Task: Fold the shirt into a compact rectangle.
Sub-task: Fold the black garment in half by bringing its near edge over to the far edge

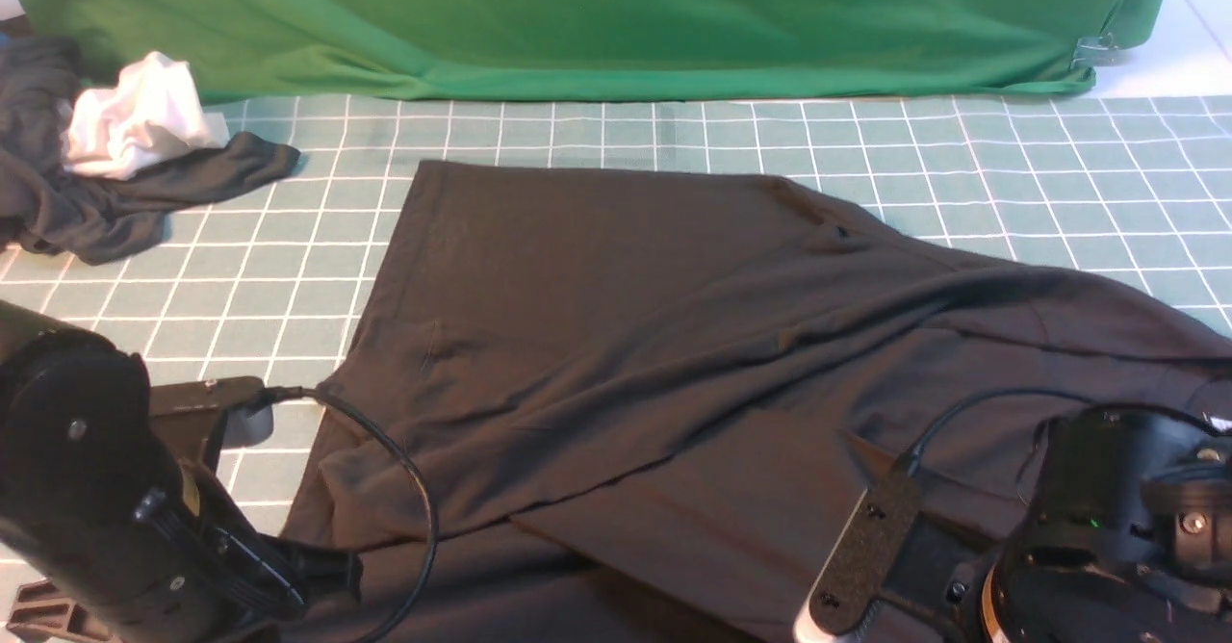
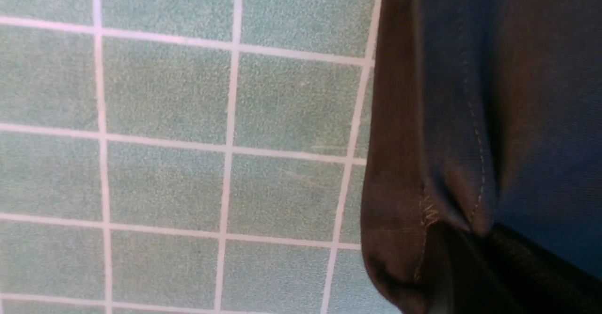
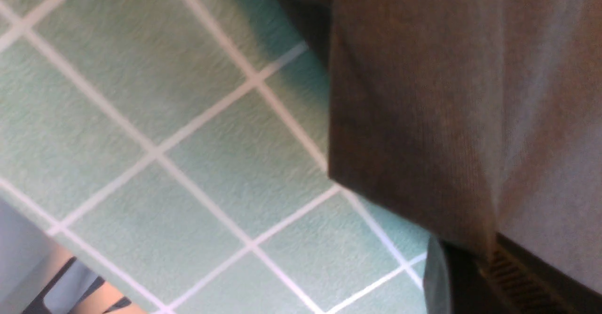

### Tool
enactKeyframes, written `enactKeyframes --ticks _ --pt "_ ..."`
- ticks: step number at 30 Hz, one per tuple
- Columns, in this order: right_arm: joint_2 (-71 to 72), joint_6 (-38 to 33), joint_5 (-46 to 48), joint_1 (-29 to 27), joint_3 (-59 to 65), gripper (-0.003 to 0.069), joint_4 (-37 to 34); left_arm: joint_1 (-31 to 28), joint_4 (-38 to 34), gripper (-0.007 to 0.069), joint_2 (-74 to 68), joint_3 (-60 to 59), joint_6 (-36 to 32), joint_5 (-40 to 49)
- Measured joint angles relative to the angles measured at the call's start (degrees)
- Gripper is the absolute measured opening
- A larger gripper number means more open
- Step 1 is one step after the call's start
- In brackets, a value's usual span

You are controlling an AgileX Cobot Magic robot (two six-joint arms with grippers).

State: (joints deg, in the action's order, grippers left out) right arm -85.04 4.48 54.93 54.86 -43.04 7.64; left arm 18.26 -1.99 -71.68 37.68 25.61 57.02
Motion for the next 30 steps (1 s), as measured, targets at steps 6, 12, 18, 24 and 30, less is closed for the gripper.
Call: enactKeyframes --ticks 6,12,18,24,30 --pt "0.46 1.43 1.49 -1.04 -1.58 0.0025 3.55 0.0 -1.88 0.0013 0.6 4.53 -1.76 3.87" --pt "0.1 -0.52 -4.37 -10.97 -6.46 0.0025 4.81 -0.94 -1.03 0.0013 -1.1 13.25 -2.19 1.77" --pt "-4.94 -4.94 -8.07 -21.6 -12.81 0.0025 4.75 -6.65 -3.4 0.0013 -10.69 23.03 -5.46 -3.57" --pt "-12.7 -6.71 -10.08 -28.13 -21.46 0.0025 4.51 -11.94 -4.6 0.0013 -23.94 35.25 -8.45 -7.18" --pt "-21.17 -6.89 -10.98 -31.61 -31.4 0.0025 4.19 -12.57 -9.15 0.0013 -33.56 44.33 -11.05 -10.09"
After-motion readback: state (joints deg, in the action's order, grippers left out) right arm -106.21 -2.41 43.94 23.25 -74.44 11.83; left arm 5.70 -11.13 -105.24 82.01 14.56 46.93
